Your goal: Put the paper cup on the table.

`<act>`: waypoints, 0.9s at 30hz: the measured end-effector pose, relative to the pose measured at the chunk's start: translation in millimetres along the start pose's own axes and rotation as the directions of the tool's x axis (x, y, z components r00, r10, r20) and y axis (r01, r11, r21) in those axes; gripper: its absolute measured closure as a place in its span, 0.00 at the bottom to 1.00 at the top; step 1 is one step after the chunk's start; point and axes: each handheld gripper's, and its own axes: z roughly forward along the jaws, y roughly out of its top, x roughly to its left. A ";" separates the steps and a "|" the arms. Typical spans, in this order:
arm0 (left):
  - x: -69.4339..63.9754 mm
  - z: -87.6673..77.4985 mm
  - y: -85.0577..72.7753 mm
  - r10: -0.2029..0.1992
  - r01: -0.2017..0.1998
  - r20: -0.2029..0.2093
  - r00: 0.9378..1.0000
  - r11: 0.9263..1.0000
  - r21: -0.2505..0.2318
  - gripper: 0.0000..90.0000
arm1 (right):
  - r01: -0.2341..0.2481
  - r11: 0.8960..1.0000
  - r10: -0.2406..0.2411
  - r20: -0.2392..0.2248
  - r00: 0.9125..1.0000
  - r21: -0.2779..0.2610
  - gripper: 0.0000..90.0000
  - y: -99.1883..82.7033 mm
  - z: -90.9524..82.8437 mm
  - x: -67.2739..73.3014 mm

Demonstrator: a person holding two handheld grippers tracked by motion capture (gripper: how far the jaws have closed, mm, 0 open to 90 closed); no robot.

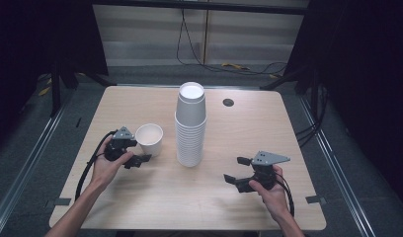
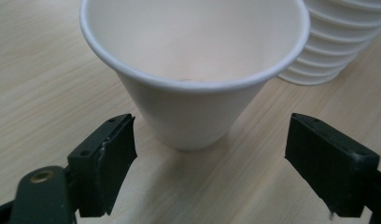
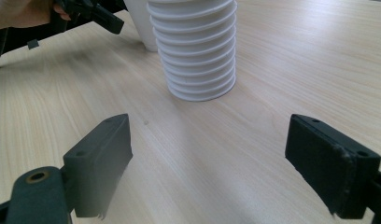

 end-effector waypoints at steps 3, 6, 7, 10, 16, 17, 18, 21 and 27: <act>-2.5 -3.3 -2.5 -0.009 0.009 -0.006 1.000 1.000 -0.007 0.18 | -0.002 1.000 0.002 0.003 1.000 -0.001 0.16 0.0 0.1 0.0; -4.1 -7.4 -7.6 -0.006 0.006 0.001 1.000 1.000 -0.020 0.18 | 0.001 1.000 -0.001 0.006 1.000 -0.001 0.16 -0.1 0.3 0.3; -6.1 -8.7 -9.1 -0.006 0.006 -0.001 1.000 1.000 -0.024 0.18 | 0.002 1.000 -0.002 0.005 1.000 -0.001 0.16 -0.2 0.6 0.2; -10.6 -13.1 -11.9 -0.003 0.003 0.008 1.000 0.999 -0.039 0.18 | 0.002 1.000 -0.002 0.002 1.000 -0.001 0.16 -0.7 1.6 0.4; -23.4 -19.2 -13.5 -0.005 0.008 0.032 0.999 0.996 -0.087 0.17 | -0.001 1.000 0.001 0.004 1.000 -0.014 0.16 -0.6 1.5 -0.2; -25.7 -19.8 -13.4 -0.008 0.011 0.033 0.999 0.996 -0.083 0.17 | -0.006 1.000 0.007 0.006 1.000 -0.014 0.16 -0.6 1.4 -0.3; -28.2 -20.8 -13.3 0.003 -0.001 0.019 1.000 0.997 -0.083 0.17 | -0.006 1.000 0.006 0.007 1.000 -0.019 0.16 -0.7 1.4 -0.6; -37.1 -22.8 -16.2 0.002 -0.002 0.005 1.000 0.995 -0.104 0.17 | -0.005 1.000 0.005 0.010 1.000 -0.028 0.16 -1.1 0.6 -0.2; -51.9 -21.2 -22.5 -0.038 0.035 -0.019 0.999 0.991 -0.132 0.18 | -0.012 0.999 0.013 0.018 1.000 -0.036 0.16 -1.8 1.2 -0.4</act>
